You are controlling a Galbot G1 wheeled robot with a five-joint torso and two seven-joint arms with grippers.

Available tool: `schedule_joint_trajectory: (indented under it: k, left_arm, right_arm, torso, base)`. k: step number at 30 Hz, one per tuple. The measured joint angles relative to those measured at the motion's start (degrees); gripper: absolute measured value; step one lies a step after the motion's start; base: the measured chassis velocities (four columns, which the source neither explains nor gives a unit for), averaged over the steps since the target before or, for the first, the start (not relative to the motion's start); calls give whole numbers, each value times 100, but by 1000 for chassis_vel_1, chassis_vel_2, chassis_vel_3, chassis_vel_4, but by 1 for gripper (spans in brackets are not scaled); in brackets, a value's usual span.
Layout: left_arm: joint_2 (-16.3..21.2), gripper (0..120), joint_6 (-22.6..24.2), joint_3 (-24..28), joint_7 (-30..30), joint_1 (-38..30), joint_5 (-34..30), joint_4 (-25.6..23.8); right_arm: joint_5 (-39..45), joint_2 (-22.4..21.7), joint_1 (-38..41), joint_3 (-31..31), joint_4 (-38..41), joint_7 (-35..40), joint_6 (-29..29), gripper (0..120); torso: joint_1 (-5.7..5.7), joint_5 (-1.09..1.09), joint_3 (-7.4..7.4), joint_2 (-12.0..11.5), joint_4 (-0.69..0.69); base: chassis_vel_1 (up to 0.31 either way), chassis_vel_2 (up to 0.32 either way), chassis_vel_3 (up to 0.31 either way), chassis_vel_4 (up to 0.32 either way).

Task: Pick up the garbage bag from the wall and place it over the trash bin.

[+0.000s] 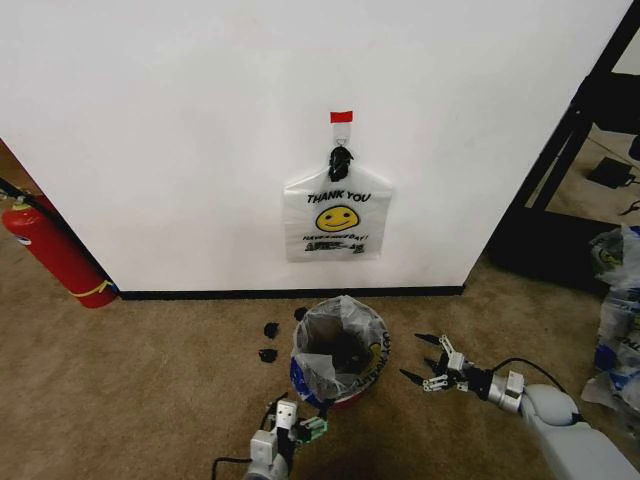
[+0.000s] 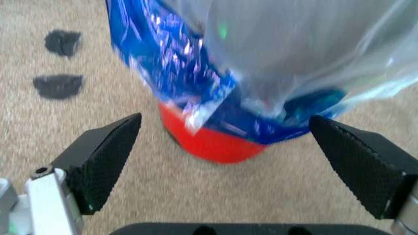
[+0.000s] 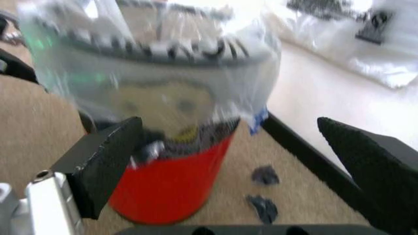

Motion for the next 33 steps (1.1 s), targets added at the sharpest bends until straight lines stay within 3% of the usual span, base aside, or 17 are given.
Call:
schedule_joint_trajectory:
  k: [5,9,12,14,19,20,21,22,25,27,28,33]
  left_arm:
    - [126,100,-190,-155,-153,401,567,-529]
    - [152,100,-191,-477,-549,674,1397,-949]
    - [169,100,-158,-695,-728,586,1702,-1049]
    - [180,100,-201,-745,-732,518,1691,-1049]
    - [269,100,-880,-1329,-243,93,1251,-1115]
    - [280,100,-1009,-1504,-88,39,1171,-1153]
    - [291,100,-1470,-2010,334,-16,1004,-1251]
    - [291,100,-1470,-2010,334,-16,1004,-1251]
    - [302,100,-1870,-2819,832,-12,772,-1444]
    - [301,100,-1850,-3160,942,-13,518,-1625]
    - [277,100,-1762,-3288,946,-5,404,-1721]
    - [172,100,-1500,-3528,902,76,38,-1982]
  right_arm:
    - [587,-99,-224,45,451,13,-144,100]
    - [996,-106,-354,151,747,198,-225,100]
    - [789,-104,-429,280,955,913,-189,100]
    - [673,-100,-471,305,1050,1241,-178,100]
    - [42,34,-1029,495,2176,3508,-485,100]
    - [12,73,-1142,519,2424,3805,-603,100]
    - [-42,194,-1352,471,2947,4562,-738,100]
    - [-42,194,-1352,471,2947,4562,-738,100]
    - [-228,490,-1662,300,3723,5622,-921,100]
    - [-444,715,-1979,244,4213,6014,-1086,100]
    - [-520,826,-2138,208,4425,6143,-1166,100]
    - [-833,1112,-2600,91,4969,6477,-1502,100]
  torso:
    - [0,-6,0,0,2]
    - [0,-7,0,0,3]
    - [0,-7,0,0,3]
    - [0,-7,0,0,2]
    - [1,-9,0,0,0]
    - [1,-9,0,0,-2]
    - [1,-11,0,0,-4]
    - [1,-11,0,0,-4]
    - [1,-2,0,0,8]
    - [1,-12,0,0,3]
    - [0,-7,0,0,-1]
    - [0,-8,0,0,1]
  base:
    - [0,0,0,0]
    - [0,0,0,0]
    - [0,0,0,0]
    - [0,0,0,0]
    - [0,0,0,0]
    - [0,0,0,0]
    - [0,0,0,0]
    - [0,0,0,0]
    - [0,0,0,0]
    - [0,0,0,0]
    - [0,0,0,0]
    - [0,0,0,0]
